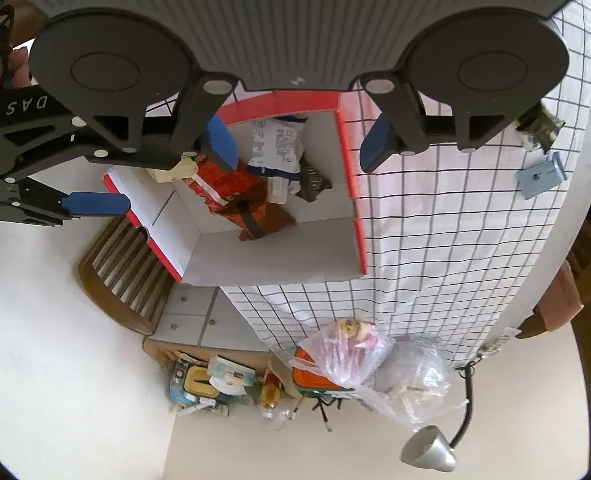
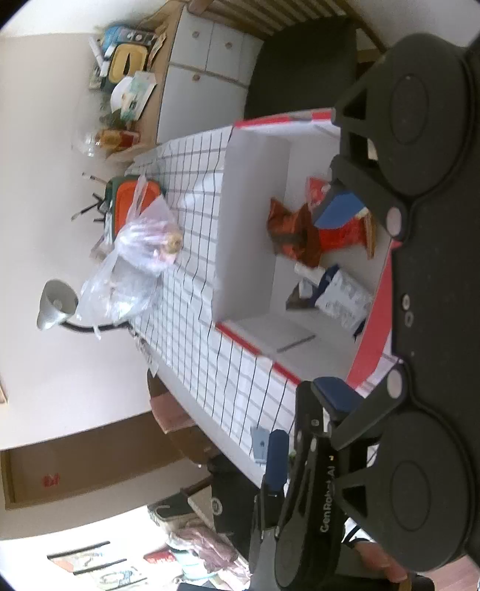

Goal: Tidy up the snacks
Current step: 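Move both grippers back from the box toward the black and green snack packs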

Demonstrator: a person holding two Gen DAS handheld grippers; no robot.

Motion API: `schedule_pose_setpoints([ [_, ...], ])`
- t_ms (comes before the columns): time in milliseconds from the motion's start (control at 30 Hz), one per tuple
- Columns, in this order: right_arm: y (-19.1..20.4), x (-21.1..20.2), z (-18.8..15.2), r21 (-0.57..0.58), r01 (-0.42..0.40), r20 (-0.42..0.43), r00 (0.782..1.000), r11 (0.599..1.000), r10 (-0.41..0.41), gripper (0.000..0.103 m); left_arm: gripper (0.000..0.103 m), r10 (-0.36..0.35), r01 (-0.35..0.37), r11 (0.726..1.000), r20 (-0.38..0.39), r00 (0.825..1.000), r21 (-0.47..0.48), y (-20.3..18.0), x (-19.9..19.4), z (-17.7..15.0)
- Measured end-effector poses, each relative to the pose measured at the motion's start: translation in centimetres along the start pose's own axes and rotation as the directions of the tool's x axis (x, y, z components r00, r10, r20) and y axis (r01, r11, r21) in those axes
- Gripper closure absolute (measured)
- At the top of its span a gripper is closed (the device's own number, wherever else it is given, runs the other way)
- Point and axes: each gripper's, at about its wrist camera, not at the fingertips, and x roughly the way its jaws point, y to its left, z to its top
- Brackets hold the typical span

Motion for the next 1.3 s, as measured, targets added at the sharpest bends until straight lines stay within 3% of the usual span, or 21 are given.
schedule_pose_setpoints([
  [267,4.0,0.6,0.4,-0.016,-0.038,0.026,0.999,0.999,0.039,0.000,0.024,0.033,-0.031,0.999,0.050,0.998,-0.045,3.9,-2.5,-1.1],
  [600,10.6,3.2,0.4,-0.013,-0.044,0.012,0.999,0.999,0.044,0.000,0.024,0.074,-0.067,0.992,0.057,0.996,-0.107,11.8,-4.5,-2.2],
  [767,13.6,5.6,0.1,-0.014,-0.033,-0.026,0.999,0.999,0.033,0.000,0.024,0.159,-0.157,0.980,0.001,0.987,-0.122,16.0,-3.9,-2.8],
  [867,15.6,7.3,-0.2,-0.028,-0.029,-0.052,0.998,0.999,0.028,0.000,0.024,0.175,-0.178,0.972,-0.035,0.984,-0.150,18.6,-3.4,-3.2],
  [1300,21.5,13.0,-2.6,-0.079,-0.034,-0.185,0.982,0.996,0.019,0.001,0.024,0.159,-0.213,0.941,-0.213,0.964,-0.263,26.5,0.6,-4.4],
])
